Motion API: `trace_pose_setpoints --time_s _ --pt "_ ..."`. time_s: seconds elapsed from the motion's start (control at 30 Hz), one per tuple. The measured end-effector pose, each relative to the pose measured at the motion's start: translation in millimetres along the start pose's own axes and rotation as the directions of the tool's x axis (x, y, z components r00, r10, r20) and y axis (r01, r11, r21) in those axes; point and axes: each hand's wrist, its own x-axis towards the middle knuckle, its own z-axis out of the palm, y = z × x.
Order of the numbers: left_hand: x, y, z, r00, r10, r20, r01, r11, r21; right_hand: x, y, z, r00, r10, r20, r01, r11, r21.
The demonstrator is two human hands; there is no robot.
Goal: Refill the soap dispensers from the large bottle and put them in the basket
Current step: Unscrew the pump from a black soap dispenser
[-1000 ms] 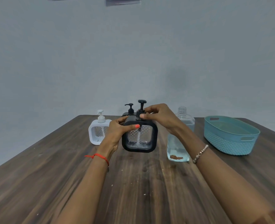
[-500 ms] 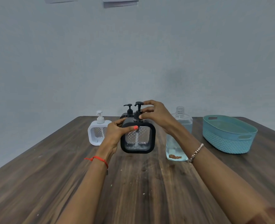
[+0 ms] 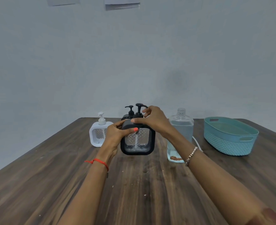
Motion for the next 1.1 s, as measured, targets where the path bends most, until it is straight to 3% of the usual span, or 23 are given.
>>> trace_pose_setpoints --time_s 0.1,0.3,0.47,0.6,0.73,0.87,1.0,1.1 --pt "-2 1 -1 1.000 -0.002 0.007 0.002 1.000 -0.011 0 0 2 1.000 -0.015 0.008 0.015 1.000 0.011" --pt "-5 1 -9 0.999 -0.036 -0.002 0.036 0.999 -0.029 3 -8 -13 0.998 -0.006 0.067 -0.014 0.955 0.296" --pt "-4 -3 -21 0.997 -0.068 -0.026 0.068 0.998 0.003 2 -14 -25 0.983 -0.023 -0.180 0.109 0.866 0.487" --pt "-4 -4 -33 0.995 -0.070 -0.075 0.073 0.997 0.038 4 -12 -29 0.939 -0.017 -0.344 0.201 0.837 0.508" --pt "-6 -4 -44 0.988 -0.043 -0.146 0.047 0.999 0.027 -4 19 -11 0.931 -0.121 -0.344 0.231 0.927 0.296" --pt "-8 -2 -48 0.981 -0.016 -0.195 0.019 1.000 0.012 -18 67 22 0.957 -0.261 -0.129 0.269 0.962 0.046" --pt "-8 0 -50 0.976 0.000 -0.217 0.003 1.000 0.015 -22 108 40 0.948 -0.307 0.082 0.317 0.901 -0.295" --pt "-6 1 -50 0.974 0.004 -0.226 0.002 1.000 0.026 -25 119 46 0.936 -0.277 0.218 0.347 0.836 -0.426"
